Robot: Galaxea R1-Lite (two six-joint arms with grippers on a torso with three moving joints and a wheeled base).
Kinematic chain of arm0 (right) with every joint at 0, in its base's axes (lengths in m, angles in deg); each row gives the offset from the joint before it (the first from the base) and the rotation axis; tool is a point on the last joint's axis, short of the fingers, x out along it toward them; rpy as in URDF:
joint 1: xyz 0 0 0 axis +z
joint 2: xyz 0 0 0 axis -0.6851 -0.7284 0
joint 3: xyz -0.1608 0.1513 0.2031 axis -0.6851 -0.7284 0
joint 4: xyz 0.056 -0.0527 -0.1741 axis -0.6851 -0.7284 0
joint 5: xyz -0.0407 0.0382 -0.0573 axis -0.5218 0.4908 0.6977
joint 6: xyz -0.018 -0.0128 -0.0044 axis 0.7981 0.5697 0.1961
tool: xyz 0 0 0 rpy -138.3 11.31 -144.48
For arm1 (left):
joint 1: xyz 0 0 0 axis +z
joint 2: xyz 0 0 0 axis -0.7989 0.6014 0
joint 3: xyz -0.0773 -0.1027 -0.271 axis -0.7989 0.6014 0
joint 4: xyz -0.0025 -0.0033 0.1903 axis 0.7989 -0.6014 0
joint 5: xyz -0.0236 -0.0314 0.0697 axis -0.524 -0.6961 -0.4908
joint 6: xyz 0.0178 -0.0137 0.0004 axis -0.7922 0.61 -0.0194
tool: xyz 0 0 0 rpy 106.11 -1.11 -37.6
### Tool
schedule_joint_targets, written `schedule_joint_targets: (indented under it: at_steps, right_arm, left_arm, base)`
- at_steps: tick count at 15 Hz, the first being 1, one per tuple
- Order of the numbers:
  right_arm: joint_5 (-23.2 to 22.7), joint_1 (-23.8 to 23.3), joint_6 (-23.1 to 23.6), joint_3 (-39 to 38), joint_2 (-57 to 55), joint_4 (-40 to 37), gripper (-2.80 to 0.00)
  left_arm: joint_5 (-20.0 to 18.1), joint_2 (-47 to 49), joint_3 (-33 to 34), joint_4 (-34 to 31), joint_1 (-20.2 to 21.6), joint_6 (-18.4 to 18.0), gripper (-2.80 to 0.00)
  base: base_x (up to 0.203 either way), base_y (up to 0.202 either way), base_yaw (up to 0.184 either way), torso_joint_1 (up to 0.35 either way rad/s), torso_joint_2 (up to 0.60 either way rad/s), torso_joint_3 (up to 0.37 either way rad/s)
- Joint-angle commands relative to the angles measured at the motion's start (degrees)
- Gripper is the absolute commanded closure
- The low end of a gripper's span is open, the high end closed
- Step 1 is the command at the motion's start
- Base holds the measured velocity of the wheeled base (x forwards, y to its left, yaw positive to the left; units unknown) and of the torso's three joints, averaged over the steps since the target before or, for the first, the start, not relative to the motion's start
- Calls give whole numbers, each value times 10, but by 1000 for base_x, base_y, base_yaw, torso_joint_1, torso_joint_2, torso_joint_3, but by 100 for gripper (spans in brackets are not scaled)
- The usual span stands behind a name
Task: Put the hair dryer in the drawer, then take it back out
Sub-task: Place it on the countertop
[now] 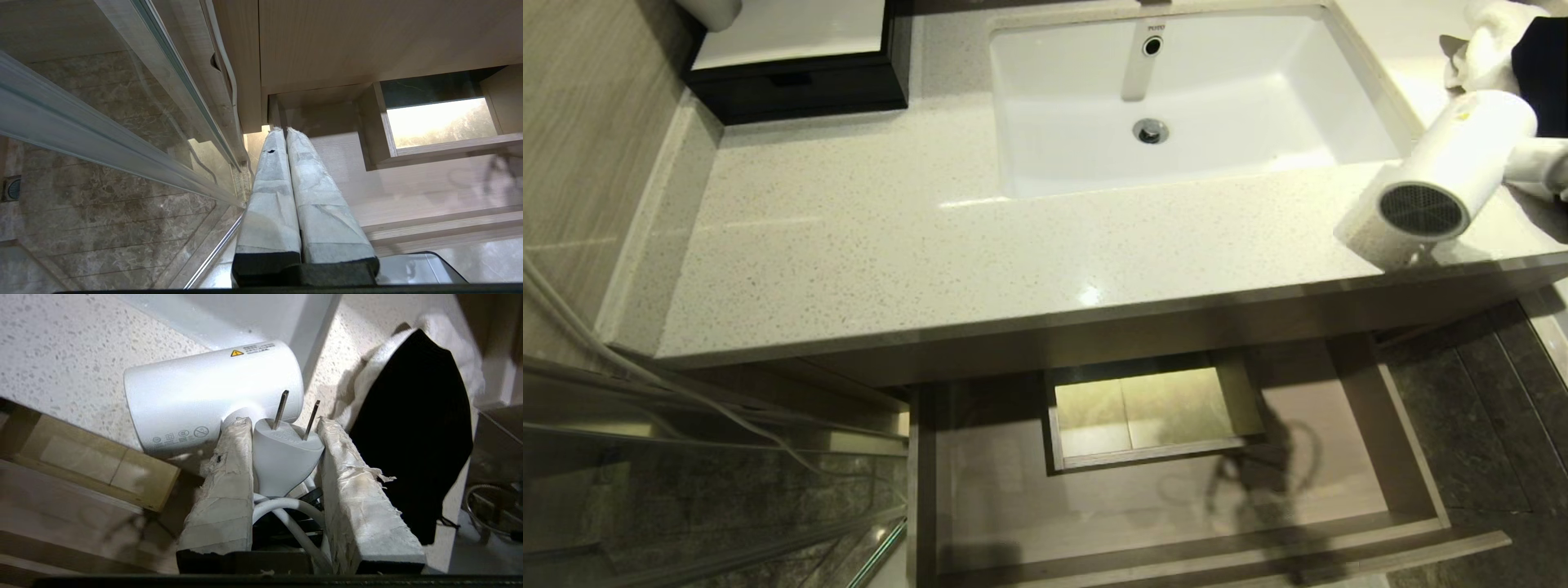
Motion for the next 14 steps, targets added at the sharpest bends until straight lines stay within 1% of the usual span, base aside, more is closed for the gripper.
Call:
schedule_joint_targets:
  at_steps: [1, 4, 6, 7, 8, 11, 14]
  right_arm:
    - [-14, 26, -7, 44, -70, -1, 0]
    - [-32, 69, -14, 97, -134, -5, 0]
    - [-34, 100, -15, 127, -171, -6, 0]
    - [-35, 105, -17, 132, -174, -8, 0]
    - [-35, 120, -20, 151, -195, -11, 0]
    - [-36, 167, -37, 213, -251, -40, 0]
    - [-44, 172, -36, 226, -256, -43, 0]
  left_arm:
    - [0, 0, 1, 0, 0, 0, 0]
    - [0, 0, 1, 0, 0, 0, 0]
    - [0, 0, 1, 0, 0, 0, 0]
    - [0, 0, 1, 0, 0, 0, 0]
    - [0, 0, 1, 0, 0, 0, 0]
    - [0, 0, 0, 0, 0, 0, 0]
    - [0, -1, 1, 0, 0, 0, 0]
  base:
    - [0, 0, 0, 0, 0, 0]
    - [0, 0, 0, 0, 0, 0]
    - [0, 0, 0, 0, 0, 0]
    - [0, 0, 0, 0, 0, 0]
    - [0, 0, 0, 0, 0, 0]
    - [0, 0, 0, 0, 0, 0]
    - [0, 0, 0, 0, 0, 0]
